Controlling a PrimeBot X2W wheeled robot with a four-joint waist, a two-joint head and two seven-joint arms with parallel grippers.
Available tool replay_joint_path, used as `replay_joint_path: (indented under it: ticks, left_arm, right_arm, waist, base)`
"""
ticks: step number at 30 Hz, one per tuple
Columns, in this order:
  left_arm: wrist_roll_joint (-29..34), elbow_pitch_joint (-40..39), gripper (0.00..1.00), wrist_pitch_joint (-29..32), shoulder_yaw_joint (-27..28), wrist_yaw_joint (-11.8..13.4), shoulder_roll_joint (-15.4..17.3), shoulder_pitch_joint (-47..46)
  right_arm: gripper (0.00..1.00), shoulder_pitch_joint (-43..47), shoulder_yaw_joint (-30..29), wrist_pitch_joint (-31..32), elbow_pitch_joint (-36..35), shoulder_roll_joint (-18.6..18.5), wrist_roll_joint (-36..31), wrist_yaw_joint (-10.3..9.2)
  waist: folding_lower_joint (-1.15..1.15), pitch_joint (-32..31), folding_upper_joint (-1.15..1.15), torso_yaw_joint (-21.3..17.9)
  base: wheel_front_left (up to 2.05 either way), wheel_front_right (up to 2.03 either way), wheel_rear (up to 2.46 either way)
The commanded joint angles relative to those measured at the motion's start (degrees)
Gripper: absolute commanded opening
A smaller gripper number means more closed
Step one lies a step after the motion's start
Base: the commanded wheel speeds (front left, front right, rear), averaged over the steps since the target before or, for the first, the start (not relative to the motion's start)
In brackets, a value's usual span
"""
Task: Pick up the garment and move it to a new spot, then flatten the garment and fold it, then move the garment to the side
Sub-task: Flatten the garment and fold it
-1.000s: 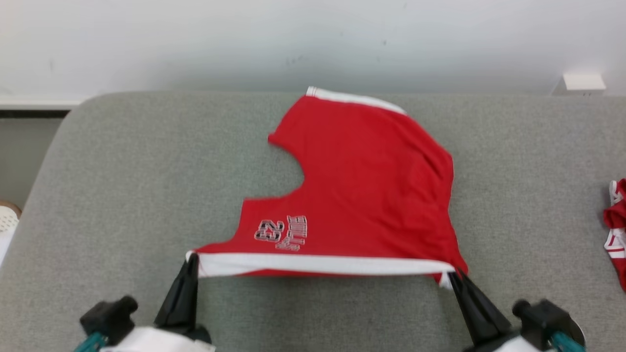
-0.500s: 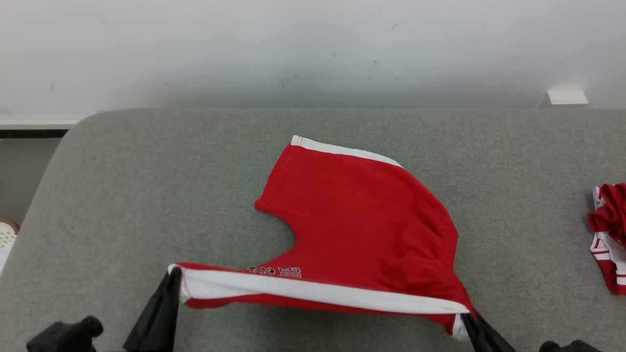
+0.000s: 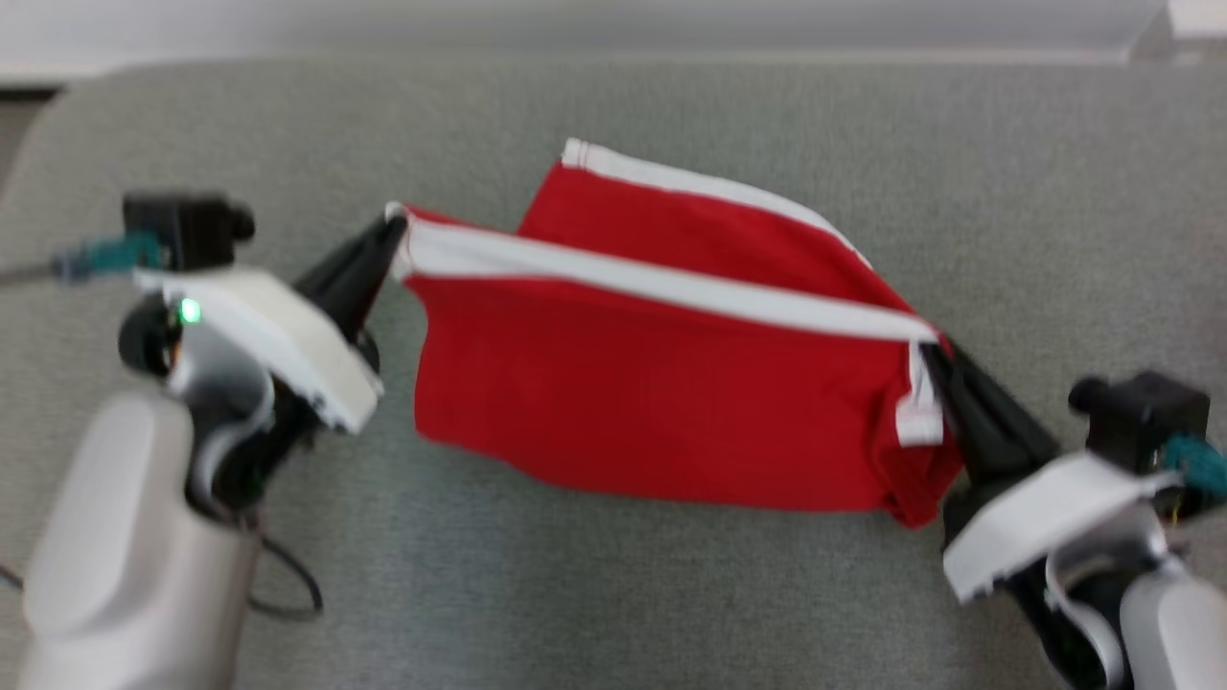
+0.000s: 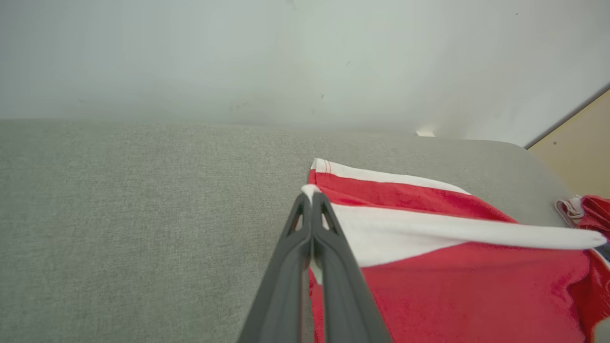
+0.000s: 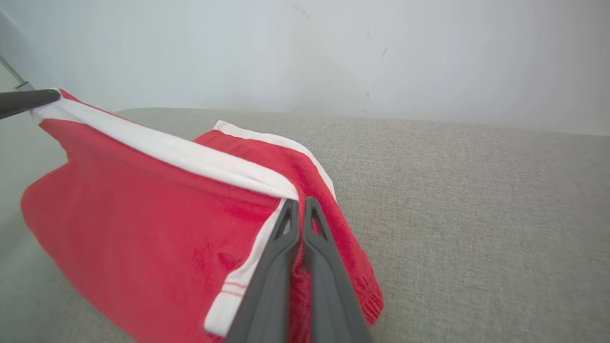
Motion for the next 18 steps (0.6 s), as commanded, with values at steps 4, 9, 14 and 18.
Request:
replay_joint_path:
  ticks: [4,9,14,18]
  left_arm:
    - [0.66,9.24,0.0,0.33,-1.38,-0.91,1.93,-10.33]
    - [0.78,20.85,0.0,-1.61,-3.1,-1.48,2.35,-20.46]
    - [0.38,29.5,0.0,-5.82,-4.79,-1.57,2.39,-27.01]
    - [-1.81,34.49,1.0,-8.62,-6.49,-1.68,1.46,-28.86]
  right_arm:
    - [0.0,-7.7,0.24,-1.12,5.27,-0.09,2.05,-0.26]
    - [0.0,-15.13,2.22,-3.88,12.52,0.53,4.65,-0.26]
    - [0.0,-19.55,4.42,-7.13,18.46,0.7,6.17,-0.27]
    - [1.0,-20.95,6.93,-10.64,20.89,0.83,7.86,-0.24]
  waist:
    - [0.0,7.33,0.0,-3.56]
    - [0.0,9.97,0.0,-6.41]
    - [0.0,11.24,0.0,-7.93]
    - [0.0,11.46,0.0,-8.11]
  base:
    - [0.0,0.0,0.0]
    - [0.0,0.0,0.0]
    - [0.0,0.0,0.0]
    - [0.0,0.0,0.0]
